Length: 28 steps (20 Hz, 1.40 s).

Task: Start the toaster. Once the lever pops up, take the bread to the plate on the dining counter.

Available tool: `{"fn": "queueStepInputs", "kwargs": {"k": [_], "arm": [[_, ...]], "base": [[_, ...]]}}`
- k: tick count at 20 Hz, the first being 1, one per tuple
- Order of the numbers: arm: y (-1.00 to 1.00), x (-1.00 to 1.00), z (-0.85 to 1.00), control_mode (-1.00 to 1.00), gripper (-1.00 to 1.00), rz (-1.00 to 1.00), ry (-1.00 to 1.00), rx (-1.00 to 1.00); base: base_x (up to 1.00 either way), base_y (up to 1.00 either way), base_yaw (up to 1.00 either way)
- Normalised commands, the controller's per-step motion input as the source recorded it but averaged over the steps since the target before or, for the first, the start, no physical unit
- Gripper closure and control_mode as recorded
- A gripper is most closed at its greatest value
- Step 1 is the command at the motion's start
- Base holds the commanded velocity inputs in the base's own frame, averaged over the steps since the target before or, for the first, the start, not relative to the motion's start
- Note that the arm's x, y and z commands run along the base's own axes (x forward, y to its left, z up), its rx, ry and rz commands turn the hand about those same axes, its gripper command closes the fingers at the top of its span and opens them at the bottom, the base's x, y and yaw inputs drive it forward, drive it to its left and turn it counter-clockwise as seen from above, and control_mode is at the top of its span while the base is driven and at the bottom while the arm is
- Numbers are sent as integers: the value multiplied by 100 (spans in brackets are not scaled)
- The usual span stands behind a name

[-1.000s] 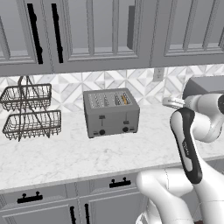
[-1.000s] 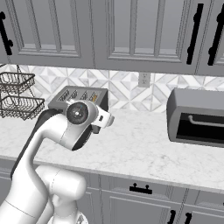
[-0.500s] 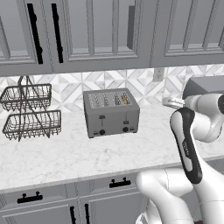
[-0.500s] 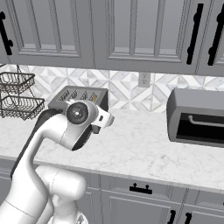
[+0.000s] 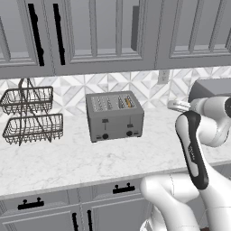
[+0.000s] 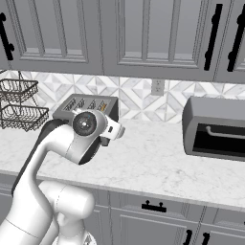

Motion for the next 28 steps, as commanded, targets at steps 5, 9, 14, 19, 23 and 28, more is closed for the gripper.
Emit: {"fn": "queueStepInputs", "kwargs": {"k": [5,9,14,19,23,28], "arm": [[0,0,0,-100,-100,0,0,0],[0,0,0,-100,-100,0,0,0],[0,0,0,-100,-100,0,0,0],[0,0,0,-100,-100,0,0,0],[0,0,0,-100,-100,0,0,0],[0,0,0,-100,-100,0,0,0]], "base": [[0,0,0],[0,0,0],[0,0,0],[0,0,0],[0,0,0],[0,0,0]]}}
